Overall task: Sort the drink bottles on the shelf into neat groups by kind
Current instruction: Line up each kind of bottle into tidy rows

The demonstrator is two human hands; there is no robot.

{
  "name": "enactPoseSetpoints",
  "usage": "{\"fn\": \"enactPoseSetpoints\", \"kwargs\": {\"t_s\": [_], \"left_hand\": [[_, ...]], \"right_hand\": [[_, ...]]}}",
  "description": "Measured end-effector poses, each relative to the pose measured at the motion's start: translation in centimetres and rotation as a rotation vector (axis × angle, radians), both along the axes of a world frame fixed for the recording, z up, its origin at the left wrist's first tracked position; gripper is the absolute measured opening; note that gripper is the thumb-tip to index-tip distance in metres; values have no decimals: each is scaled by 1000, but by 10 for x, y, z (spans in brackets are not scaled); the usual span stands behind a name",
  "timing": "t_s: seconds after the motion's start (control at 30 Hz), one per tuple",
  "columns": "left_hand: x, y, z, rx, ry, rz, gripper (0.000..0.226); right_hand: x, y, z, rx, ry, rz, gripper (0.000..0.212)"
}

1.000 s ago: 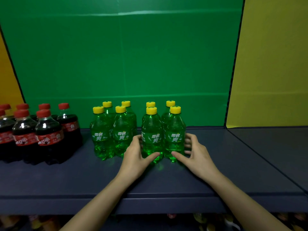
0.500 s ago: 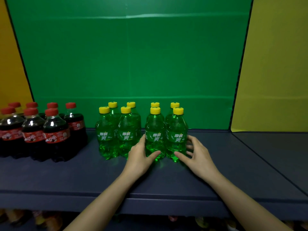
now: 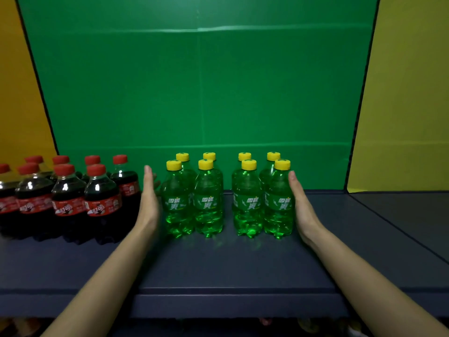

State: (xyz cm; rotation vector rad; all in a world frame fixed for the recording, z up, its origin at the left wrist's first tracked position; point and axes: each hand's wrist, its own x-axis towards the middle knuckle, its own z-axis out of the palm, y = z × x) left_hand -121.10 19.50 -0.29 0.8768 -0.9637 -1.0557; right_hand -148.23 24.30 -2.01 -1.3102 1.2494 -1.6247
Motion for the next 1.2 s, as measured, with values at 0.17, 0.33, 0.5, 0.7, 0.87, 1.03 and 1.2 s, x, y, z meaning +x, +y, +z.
{"fn": "enactPoseSetpoints", "kwargs": {"t_s": [0.17, 0.33, 0.5, 0.7, 0.87, 1.03, 1.2], "left_hand": [[1, -13, -11, -41, -84, -289, 65], [-2, -11, -10, -49, -78, -270, 60], [-8, -10, -10, -67, -101, -255, 45], [5, -25, -22, -32, -155, -274, 81], [25, -4, -18, -124, -444, 31, 42], [71, 43, -17, -395, -1036, 377, 15], [128, 68, -12, -407, -1228, 588, 19]], "right_hand": [[10, -2, -1, -35, 12, -71, 106], [20, -6, 1, -38, 21, -118, 97], [28, -10, 1, -51, 29, -131, 86], [25, -9, -1, 5, -6, -116, 89], [16, 15, -4, -56, 154, -396, 53], [37, 62, 2, -202, 432, -356, 7], [100, 70, 16, -243, 570, -67, 5]]}}
